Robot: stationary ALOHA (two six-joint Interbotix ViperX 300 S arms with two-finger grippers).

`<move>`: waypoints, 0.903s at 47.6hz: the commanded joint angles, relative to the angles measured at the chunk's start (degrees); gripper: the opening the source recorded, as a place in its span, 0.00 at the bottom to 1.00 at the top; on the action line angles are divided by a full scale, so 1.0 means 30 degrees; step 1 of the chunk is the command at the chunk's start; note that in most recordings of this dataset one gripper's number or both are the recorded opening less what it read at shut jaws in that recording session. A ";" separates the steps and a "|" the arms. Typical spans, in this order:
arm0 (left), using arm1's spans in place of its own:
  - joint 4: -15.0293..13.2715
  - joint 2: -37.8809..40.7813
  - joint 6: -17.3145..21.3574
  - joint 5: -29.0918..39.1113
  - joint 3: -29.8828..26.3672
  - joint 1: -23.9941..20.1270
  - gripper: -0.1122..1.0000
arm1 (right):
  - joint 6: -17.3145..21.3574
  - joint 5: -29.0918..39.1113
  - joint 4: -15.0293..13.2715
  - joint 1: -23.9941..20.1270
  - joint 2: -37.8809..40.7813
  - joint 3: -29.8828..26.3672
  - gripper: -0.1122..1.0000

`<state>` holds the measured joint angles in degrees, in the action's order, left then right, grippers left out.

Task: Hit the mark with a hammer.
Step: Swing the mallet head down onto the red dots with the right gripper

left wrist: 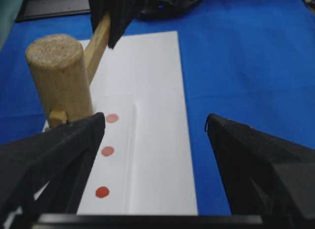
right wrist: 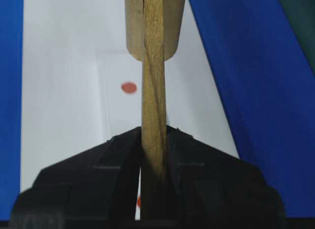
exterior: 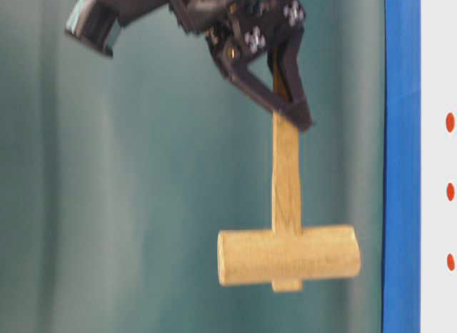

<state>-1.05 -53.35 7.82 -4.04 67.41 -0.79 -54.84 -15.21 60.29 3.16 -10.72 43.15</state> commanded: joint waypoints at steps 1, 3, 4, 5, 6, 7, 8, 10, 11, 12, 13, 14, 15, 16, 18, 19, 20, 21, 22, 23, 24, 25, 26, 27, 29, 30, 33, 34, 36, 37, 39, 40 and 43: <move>0.0000 0.0088 -0.0029 -0.0088 -0.0176 0.0029 0.83 | -0.0088 0.0088 -0.0088 0.0000 0.0264 -0.1289 0.13; -0.0029 0.0059 -0.0029 -0.0088 -0.0176 0.0000 0.83 | -0.0117 0.0088 -0.0088 0.0000 0.0527 -0.1553 0.13; 0.0000 0.0059 -0.0029 -0.0088 -0.0176 0.0029 0.83 | -0.0117 0.0088 -0.0088 0.0000 0.0586 -0.1641 0.13; 0.0000 0.0059 -0.0029 -0.0088 -0.0176 0.0029 0.83 | -0.0117 0.0088 -0.0088 0.0000 0.0645 -0.1699 0.13; 0.0000 0.0059 -0.0029 -0.0088 -0.0176 0.0000 0.83 | -0.0117 0.0088 -0.0088 0.0000 0.0645 -0.1729 0.13; 0.0000 0.0059 -0.0029 -0.0088 -0.0176 0.0000 0.83 | -0.0146 0.0059 -0.0117 0.0000 0.0674 -0.1729 0.13; 0.0000 0.0088 -0.0029 -0.0088 -0.0176 0.0000 0.83 | -0.0146 0.0059 -0.0117 0.0000 0.0674 -0.1729 0.13; 0.0000 0.0088 -0.0029 -0.0088 -0.0176 0.0029 0.83 | -0.0117 0.0029 -0.0088 0.0000 0.0674 -0.1699 0.13; 0.0000 0.0059 -0.0029 -0.0088 -0.0176 0.0000 0.83 | -0.0117 0.0029 -0.0088 0.0000 0.0674 -0.1670 0.13; 0.0000 0.0059 -0.0029 -0.0088 -0.0176 0.0029 0.83 | -0.0117 0.0059 -0.0059 0.0000 0.0674 -0.1641 0.13; -0.0029 0.0088 -0.0029 -0.0088 -0.0176 0.0029 0.83 | -0.0088 0.0088 -0.0059 0.0000 0.0703 -0.1611 0.13; -0.0029 0.0088 -0.0029 -0.0088 -0.0146 0.0029 0.83 | -0.0029 0.0088 -0.0059 0.0000 0.0732 -0.1582 0.13; -0.0029 0.0088 -0.0029 -0.0088 -0.0146 0.0000 0.83 | -0.0029 0.0088 -0.0059 0.0000 0.0791 -0.1553 0.13; -0.0029 0.0088 -0.0029 -0.0088 -0.0146 0.0000 0.83 | 0.0000 0.0088 -0.0059 0.0000 0.0879 -0.1523 0.13; 0.0000 0.0117 -0.0059 -0.0088 -0.0146 0.0000 0.83 | 0.0029 0.0146 -0.0029 0.0000 0.1084 -0.1465 0.13; 0.0000 0.0117 -0.0059 -0.0088 -0.0146 0.0000 0.83 | 0.0029 0.0205 0.0029 0.0000 0.1230 -0.1436 0.13; -0.0029 0.0117 -0.0029 -0.0088 -0.0146 0.0000 0.83 | 0.0029 0.0264 0.0059 0.0000 0.1377 -0.1436 0.13; 0.0000 0.0117 -0.0029 -0.0088 -0.0146 0.0029 0.83 | 0.0029 0.0264 0.0117 0.0000 0.1582 -0.1406 0.13; 0.0000 0.0146 -0.0029 -0.0088 -0.0146 0.0000 0.83 | 0.0059 0.0264 0.0205 0.0000 0.1846 -0.1406 0.13; -0.0029 0.0146 -0.0029 -0.0088 -0.0146 0.0000 0.83 | 0.0029 0.0234 0.0352 -0.0029 0.2256 -0.1406 0.13; -0.0029 0.0176 -0.0029 -0.0088 -0.0146 0.0000 0.83 | 0.0029 0.0234 0.0439 0.0000 0.2578 -0.1406 0.13; 0.0000 0.0146 -0.0059 -0.0088 -0.0146 0.0029 0.83 | 0.0029 0.0234 0.0527 0.0000 0.2959 -0.1436 0.13; 0.0000 0.0146 -0.0029 -0.0088 -0.0146 0.0000 0.83 | 0.0029 0.0234 0.0615 0.0000 0.3281 -0.1465 0.13; 0.0000 0.0146 -0.0029 -0.0088 -0.0146 0.0029 0.83 | 0.0029 0.0264 0.0732 0.0000 0.3633 -0.1523 0.13; 0.0000 0.0176 -0.0059 -0.0088 -0.0146 0.0029 0.83 | 0.0029 0.0322 0.0967 0.0000 0.4307 -0.1582 0.13; -0.0029 0.0146 -0.0029 -0.0088 -0.0146 0.0000 0.83 | 0.0029 0.0322 0.1113 0.0000 0.4570 -0.1611 0.13; -0.0029 0.0146 -0.0059 -0.0088 -0.0146 0.0000 0.83 | 0.0029 0.0234 0.1611 0.0000 0.5010 -0.1523 0.13; -0.0029 0.0176 -0.0059 -0.0088 -0.0146 0.0029 0.83 | 0.0029 0.0234 0.1729 0.0000 0.5010 -0.1406 0.13; -0.0059 0.0146 -0.0059 -0.0088 -0.0146 0.0029 0.83 | 0.0029 0.0176 0.1875 0.0000 0.4922 -0.1289 0.13; -0.0059 0.0146 -0.0059 -0.0088 -0.0146 0.0029 0.83 | 0.0029 0.0146 0.1875 0.0000 0.4805 -0.1201 0.13; -0.0029 0.0146 -0.0117 -0.0088 -0.0146 0.0029 0.83 | 0.0029 0.0000 0.1904 0.0000 0.4570 -0.1055 0.13; -0.0029 0.0146 -0.0176 -0.0059 -0.0146 0.0000 0.83 | 0.0029 -0.0088 0.1904 0.0000 0.4453 -0.0938 0.13; -0.0059 0.0146 -0.0234 -0.0088 -0.0146 0.0000 0.83 | 0.0029 -0.0469 0.1875 0.0000 0.3955 -0.0703 0.13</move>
<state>-1.05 -53.17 7.29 -4.04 67.50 -0.79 -54.84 -15.12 65.83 3.16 3.96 40.87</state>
